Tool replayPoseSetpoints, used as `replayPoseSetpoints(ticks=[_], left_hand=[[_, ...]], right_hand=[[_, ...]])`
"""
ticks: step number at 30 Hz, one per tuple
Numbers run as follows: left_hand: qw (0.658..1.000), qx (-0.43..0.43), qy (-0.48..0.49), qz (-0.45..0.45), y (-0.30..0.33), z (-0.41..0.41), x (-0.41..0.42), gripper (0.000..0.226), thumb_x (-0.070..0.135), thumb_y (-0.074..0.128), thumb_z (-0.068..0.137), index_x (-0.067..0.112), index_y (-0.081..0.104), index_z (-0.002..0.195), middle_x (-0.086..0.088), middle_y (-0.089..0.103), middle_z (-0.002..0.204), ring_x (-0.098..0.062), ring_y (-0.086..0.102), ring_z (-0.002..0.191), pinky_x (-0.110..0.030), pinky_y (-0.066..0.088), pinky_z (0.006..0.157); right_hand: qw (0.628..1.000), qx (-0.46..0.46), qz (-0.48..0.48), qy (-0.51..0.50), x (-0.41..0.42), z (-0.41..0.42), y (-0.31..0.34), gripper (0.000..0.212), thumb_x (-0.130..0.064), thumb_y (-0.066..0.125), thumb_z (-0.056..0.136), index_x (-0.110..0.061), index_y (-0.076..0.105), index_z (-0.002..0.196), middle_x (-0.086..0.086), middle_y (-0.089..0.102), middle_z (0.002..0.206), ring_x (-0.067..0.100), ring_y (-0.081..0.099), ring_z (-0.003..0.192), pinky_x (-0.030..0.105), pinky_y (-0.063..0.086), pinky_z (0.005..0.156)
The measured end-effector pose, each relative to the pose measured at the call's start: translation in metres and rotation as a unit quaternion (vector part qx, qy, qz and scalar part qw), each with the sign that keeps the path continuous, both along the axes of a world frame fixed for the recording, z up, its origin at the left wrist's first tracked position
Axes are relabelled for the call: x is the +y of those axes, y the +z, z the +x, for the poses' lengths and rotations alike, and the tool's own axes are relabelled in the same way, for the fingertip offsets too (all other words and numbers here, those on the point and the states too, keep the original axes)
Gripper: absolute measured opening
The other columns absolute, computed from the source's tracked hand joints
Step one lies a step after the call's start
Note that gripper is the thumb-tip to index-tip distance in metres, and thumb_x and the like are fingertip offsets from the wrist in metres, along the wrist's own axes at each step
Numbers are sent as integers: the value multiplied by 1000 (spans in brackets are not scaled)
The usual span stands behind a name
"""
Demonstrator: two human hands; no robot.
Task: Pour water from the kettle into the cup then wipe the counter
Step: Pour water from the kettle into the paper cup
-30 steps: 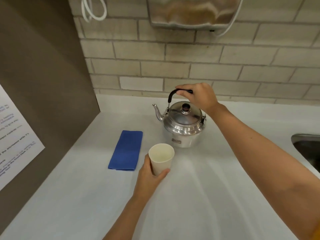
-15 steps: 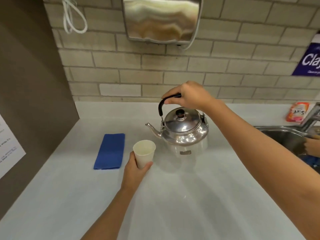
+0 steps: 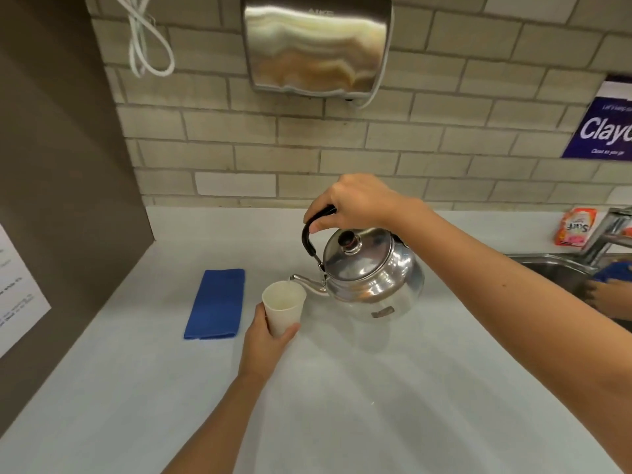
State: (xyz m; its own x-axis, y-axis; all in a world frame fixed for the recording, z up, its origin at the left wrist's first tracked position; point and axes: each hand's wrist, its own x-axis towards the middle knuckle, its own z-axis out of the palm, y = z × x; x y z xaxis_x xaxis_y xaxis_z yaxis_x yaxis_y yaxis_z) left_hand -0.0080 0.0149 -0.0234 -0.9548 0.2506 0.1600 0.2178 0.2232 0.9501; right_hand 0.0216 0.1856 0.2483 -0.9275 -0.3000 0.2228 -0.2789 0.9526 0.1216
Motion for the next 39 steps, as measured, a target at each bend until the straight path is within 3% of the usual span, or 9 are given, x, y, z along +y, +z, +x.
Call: replayPoseSetpoints(ticks=[4, 10, 17, 29, 35, 39], left_hand=[[1000, -4, 6, -2, 1, 0, 0, 59, 28, 78, 71, 32, 39, 115, 6, 55, 111, -17, 55, 101, -30, 48, 84], [1000, -3, 9, -16, 1, 1, 0, 68, 31, 77, 71, 24, 38, 126, 4, 54, 117, -19, 53, 105, -36, 51, 89], [1000, -4, 9, -16, 2, 1, -1, 67, 33, 77, 72, 24, 38, 125, 0, 55, 122, -20, 54, 105, -37, 51, 90], [1000, -3, 10, -26, 0, 1, 0, 71, 34, 76, 72, 24, 35, 129, 5, 51, 121, -17, 51, 106, -34, 50, 90], [1000, 1, 15, -13, -1, 0, 0, 61, 34, 78, 70, 37, 35, 114, 9, 53, 111, -16, 54, 99, -28, 48, 79], [1000, -1, 15, -17, -2, -1, 1, 66, 35, 77, 70, 31, 37, 122, 11, 50, 114, -15, 52, 101, -28, 47, 82]], right_hand=[[999, -10, 40, 6, -7, -2, 3, 27, -55, 59, 79, -42, 66, 102, -10, 73, 89, 11, 52, 72, 22, 32, 49], [995, -28, 89, 26, -19, -2, 8, 27, -54, 58, 81, -39, 66, 102, -8, 72, 84, 11, 49, 68, 23, 31, 47], [991, -34, 131, 24, -25, -4, 10, 27, -52, 56, 83, -38, 65, 104, -7, 71, 89, 12, 46, 71, 23, 30, 47], [990, -35, 134, 23, -21, -5, 7, 25, -51, 56, 84, -39, 66, 103, -8, 71, 89, 10, 44, 70, 23, 26, 46], [990, -30, 134, 25, -21, -3, 8, 25, -51, 57, 83, -38, 66, 103, -6, 71, 89, 11, 44, 70, 22, 24, 46], [991, -27, 132, 28, -21, -3, 7, 25, -51, 57, 83, -39, 66, 103, -7, 71, 91, 10, 43, 71, 22, 24, 46]])
